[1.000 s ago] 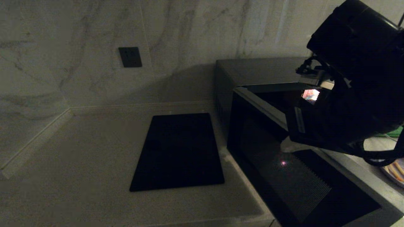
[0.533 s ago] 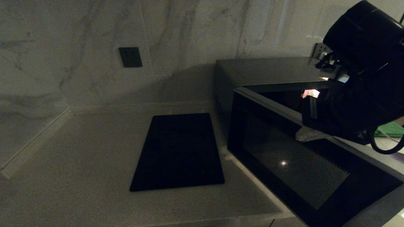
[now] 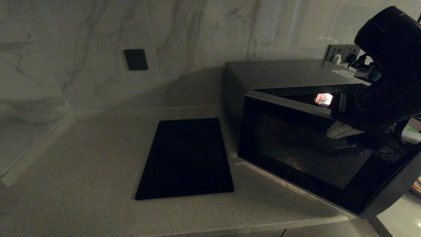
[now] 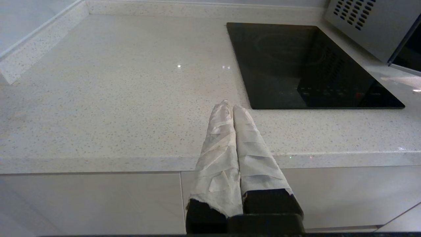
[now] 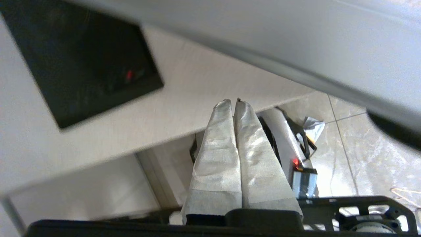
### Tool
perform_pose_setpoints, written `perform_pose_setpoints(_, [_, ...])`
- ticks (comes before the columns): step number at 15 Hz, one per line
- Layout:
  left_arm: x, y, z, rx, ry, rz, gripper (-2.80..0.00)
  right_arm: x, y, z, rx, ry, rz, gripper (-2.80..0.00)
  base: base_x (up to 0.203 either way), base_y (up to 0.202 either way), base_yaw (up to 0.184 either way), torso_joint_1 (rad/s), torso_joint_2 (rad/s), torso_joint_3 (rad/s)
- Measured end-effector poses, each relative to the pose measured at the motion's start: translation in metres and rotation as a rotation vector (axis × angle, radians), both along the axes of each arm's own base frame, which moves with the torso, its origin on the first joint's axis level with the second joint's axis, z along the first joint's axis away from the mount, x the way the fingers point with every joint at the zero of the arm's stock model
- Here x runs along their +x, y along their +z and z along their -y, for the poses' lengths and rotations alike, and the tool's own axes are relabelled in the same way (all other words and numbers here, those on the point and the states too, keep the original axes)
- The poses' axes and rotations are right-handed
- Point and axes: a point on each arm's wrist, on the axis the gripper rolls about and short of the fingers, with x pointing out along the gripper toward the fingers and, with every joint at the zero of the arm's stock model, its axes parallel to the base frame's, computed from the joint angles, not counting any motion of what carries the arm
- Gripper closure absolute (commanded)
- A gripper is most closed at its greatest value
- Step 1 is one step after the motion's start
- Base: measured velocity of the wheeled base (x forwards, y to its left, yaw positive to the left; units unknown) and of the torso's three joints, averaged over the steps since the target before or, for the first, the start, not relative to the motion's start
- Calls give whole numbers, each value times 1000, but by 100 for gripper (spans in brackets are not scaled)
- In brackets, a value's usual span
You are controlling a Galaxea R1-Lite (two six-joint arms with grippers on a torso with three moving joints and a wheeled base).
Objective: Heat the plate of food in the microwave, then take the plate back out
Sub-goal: Close the microwave oven
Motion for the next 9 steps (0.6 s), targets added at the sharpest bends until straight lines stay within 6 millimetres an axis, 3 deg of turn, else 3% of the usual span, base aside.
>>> perform_pose_setpoints(9, [0,0,0,-1,0,0,0,64,-17,54,-16,-193,77,0,0,0,0,0,0,0])
